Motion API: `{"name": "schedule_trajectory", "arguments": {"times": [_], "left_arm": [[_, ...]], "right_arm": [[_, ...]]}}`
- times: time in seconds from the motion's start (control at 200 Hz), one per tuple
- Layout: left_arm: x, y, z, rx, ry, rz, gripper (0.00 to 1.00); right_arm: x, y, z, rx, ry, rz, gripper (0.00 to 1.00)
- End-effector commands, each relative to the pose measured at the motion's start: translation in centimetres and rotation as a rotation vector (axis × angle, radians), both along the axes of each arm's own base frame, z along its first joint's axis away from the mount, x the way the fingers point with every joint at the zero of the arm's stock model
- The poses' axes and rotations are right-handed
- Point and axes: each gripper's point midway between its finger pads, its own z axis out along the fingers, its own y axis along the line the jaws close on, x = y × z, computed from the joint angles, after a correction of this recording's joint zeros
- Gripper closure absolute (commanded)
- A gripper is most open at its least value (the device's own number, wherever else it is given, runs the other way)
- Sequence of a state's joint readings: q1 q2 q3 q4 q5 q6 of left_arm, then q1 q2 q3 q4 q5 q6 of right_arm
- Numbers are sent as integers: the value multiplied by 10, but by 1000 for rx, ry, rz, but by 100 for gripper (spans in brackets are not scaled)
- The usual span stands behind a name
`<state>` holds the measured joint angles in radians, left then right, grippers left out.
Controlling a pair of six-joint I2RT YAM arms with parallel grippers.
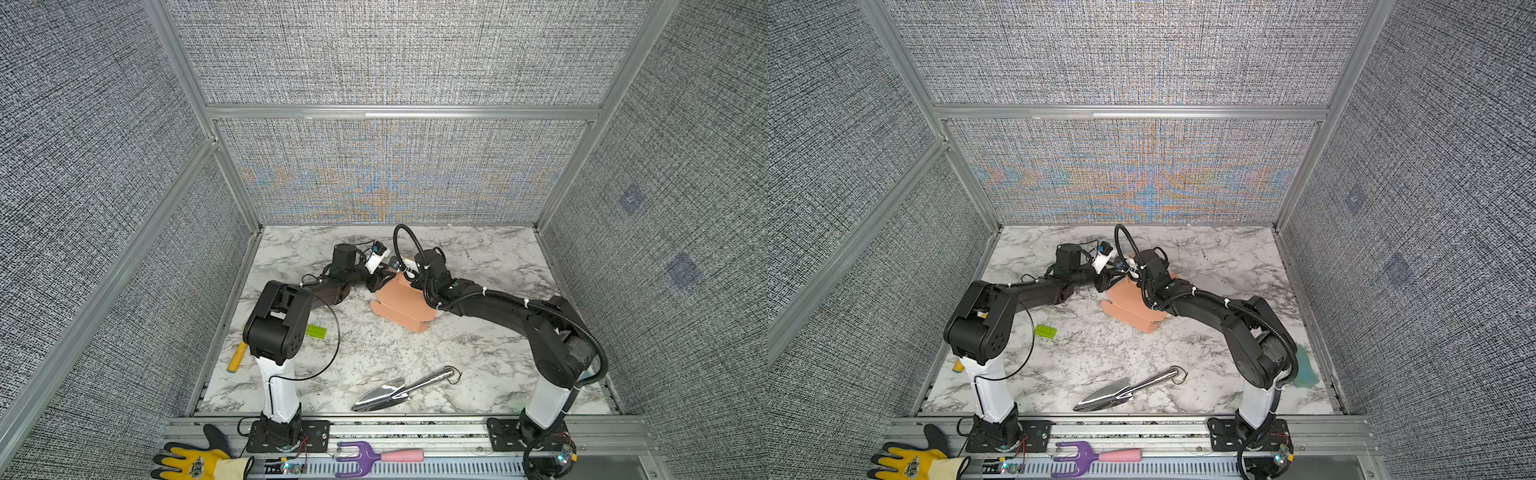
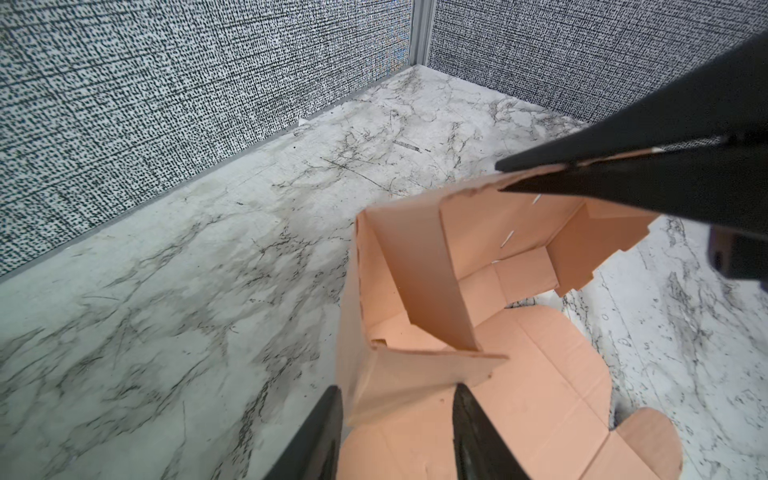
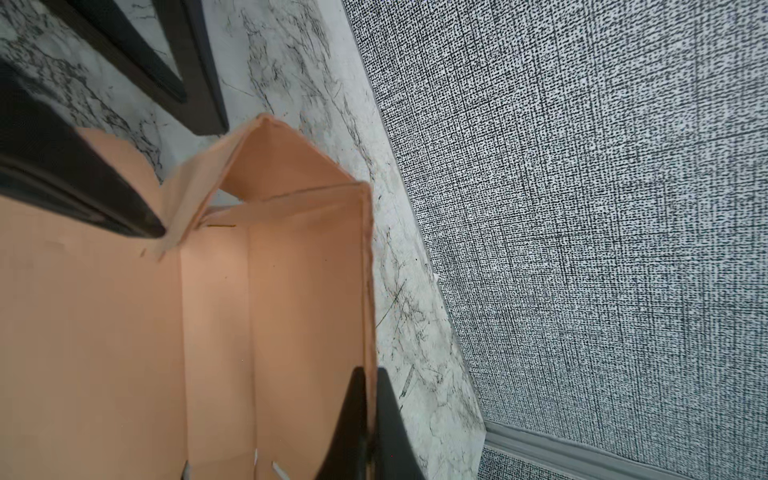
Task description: Fold the paper box
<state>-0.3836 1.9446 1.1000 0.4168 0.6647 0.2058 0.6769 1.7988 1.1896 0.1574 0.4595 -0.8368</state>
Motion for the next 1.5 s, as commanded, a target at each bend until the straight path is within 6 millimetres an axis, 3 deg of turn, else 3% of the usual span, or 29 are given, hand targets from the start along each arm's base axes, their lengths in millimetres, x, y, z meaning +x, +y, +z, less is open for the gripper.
{"name": "schedule_trajectory", "arguments": {"times": [0.0,0.34,0.73,0.946,1.181,1.271,1.306,1.491], "left_arm": [[4,-1,8,-7,-29,1,55],[9,1,-1,15,4,30,57],[25,36,5,2,66,241,56],[30,40,-8,25,93,266,56],[43,43,-25,86,119,294,56],[47,41,-19,83,112,297,55],[48,41,-34,98,140,297,55],[57,38,-38,106,158,299,54]], "right_arm": [[1,0,-2,-3,-2,-8,100],[12,-2,-4,-115,-117,-62,100],[15,3,0,-185,-249,-47,100],[16,9,3,-219,-340,-43,100],[14,11,5,-219,-366,-35,100],[13,12,4,-214,-369,-30,100],[13,12,4,-208,-368,-28,100],[9,13,8,-174,-357,-15,100]]}}
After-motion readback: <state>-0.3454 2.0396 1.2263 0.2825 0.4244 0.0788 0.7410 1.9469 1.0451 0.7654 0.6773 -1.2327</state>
